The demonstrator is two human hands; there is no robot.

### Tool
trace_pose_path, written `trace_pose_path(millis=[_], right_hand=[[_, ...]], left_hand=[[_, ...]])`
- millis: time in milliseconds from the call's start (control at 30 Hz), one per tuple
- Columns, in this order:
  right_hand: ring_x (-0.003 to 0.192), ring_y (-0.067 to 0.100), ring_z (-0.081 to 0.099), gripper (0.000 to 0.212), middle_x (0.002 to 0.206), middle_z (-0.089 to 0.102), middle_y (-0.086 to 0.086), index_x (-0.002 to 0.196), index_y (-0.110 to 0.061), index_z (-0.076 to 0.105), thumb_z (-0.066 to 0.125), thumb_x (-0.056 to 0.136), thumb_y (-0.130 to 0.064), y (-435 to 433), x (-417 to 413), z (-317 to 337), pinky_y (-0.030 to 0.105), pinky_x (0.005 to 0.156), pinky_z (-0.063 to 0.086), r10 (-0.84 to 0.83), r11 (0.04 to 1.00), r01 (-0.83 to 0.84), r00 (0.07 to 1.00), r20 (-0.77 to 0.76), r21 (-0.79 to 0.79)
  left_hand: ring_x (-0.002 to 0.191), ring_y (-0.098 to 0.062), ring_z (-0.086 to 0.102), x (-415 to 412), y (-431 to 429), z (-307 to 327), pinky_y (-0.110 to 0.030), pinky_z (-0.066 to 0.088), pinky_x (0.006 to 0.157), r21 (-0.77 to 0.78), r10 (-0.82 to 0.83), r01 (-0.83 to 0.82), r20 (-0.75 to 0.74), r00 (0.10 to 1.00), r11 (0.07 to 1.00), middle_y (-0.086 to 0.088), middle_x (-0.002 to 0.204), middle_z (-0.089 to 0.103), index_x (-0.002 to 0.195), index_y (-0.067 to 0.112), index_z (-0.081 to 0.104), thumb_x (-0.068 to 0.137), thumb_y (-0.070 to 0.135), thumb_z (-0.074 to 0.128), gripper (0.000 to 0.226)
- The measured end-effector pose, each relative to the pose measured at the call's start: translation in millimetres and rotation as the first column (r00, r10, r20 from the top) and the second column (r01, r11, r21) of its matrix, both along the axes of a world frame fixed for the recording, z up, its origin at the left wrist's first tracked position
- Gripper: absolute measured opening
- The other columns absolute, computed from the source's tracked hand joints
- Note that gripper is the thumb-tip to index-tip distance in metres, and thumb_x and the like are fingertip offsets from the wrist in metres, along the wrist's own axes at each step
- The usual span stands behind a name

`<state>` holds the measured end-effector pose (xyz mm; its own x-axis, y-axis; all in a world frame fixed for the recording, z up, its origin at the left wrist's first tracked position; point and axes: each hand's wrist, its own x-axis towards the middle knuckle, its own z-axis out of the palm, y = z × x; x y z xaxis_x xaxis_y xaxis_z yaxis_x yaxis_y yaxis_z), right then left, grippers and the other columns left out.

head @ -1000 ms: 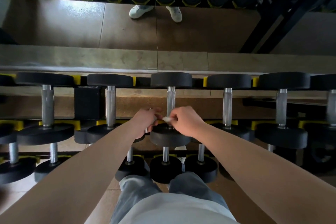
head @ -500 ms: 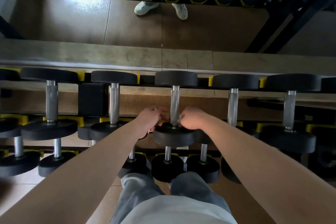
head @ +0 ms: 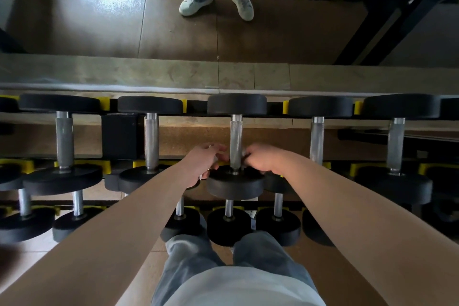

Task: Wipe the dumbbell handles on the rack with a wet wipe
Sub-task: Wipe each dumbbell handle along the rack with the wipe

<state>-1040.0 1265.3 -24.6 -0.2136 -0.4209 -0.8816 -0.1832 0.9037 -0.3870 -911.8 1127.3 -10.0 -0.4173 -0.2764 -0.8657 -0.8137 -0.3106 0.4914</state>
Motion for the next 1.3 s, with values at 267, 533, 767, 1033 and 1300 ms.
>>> trace_pose_path(millis=[267,533,767,1033,1300], right_hand=[[0.082,0.018,0.061,0.019,0.104,0.063,0.001,0.110,-0.026,0.065,0.051,0.107,-0.037,-15,-6,26,0.036,0.073,0.058,-0.674,0.664,0.651,0.734,0.083,-0.369],[0.086,0.013,0.069,0.022,0.103,0.073,-0.001,0.112,-0.022,0.074,0.061,0.101,-0.037,27,31,7,0.034,0.080,0.060,-0.121,0.977,0.052,0.934,-0.335,-0.206],[0.087,0.007,0.063,0.011,0.099,0.068,-0.009,0.107,-0.022,0.071,0.066,0.098,-0.028,-13,20,27,0.021,0.073,0.049,-0.456,0.821,0.183,0.781,-0.428,-0.541],[0.087,0.011,0.067,0.011,0.103,0.072,-0.004,0.106,-0.026,0.073,0.066,0.098,-0.027,5,45,25,0.034,0.084,0.059,0.084,0.970,-0.176,0.889,-0.449,-0.167],[0.089,0.013,0.065,0.016,0.104,0.069,-0.004,0.113,-0.021,0.070,0.061,0.101,-0.026,-23,24,41,0.029,0.078,0.055,-0.212,0.935,-0.042,0.730,-0.649,-0.352]], left_hand=[[0.060,-0.010,0.044,1,13,8,-0.019,0.033,0.044,-0.090,0.109,-0.111,-0.028,0.994,0.990,-0.002,0.088,0.063,0.119,0.023,0.064,0.106,0.030,0.049,0.021],[0.066,-0.012,0.046,10,30,16,-0.024,0.035,0.052,-0.156,0.215,-0.222,-0.063,0.975,0.962,-0.001,0.095,0.069,0.116,0.024,0.066,0.106,0.027,0.047,0.021],[0.066,-0.010,0.046,12,22,22,-0.021,0.037,0.054,-0.118,0.215,-0.220,-0.051,0.975,0.968,0.000,0.097,0.069,0.110,0.025,0.067,0.105,0.028,0.053,0.015],[0.069,-0.012,0.046,19,1,12,-0.022,0.036,0.054,-0.093,0.134,-0.139,-0.058,0.989,0.986,-0.003,0.103,0.071,0.106,0.028,0.065,0.105,0.027,0.051,0.014],[0.067,-0.011,0.048,16,-19,4,-0.020,0.037,0.049,-0.017,0.146,-0.146,-0.011,0.989,0.989,-0.002,0.095,0.071,0.108,0.022,0.069,0.104,0.025,0.055,0.014]])
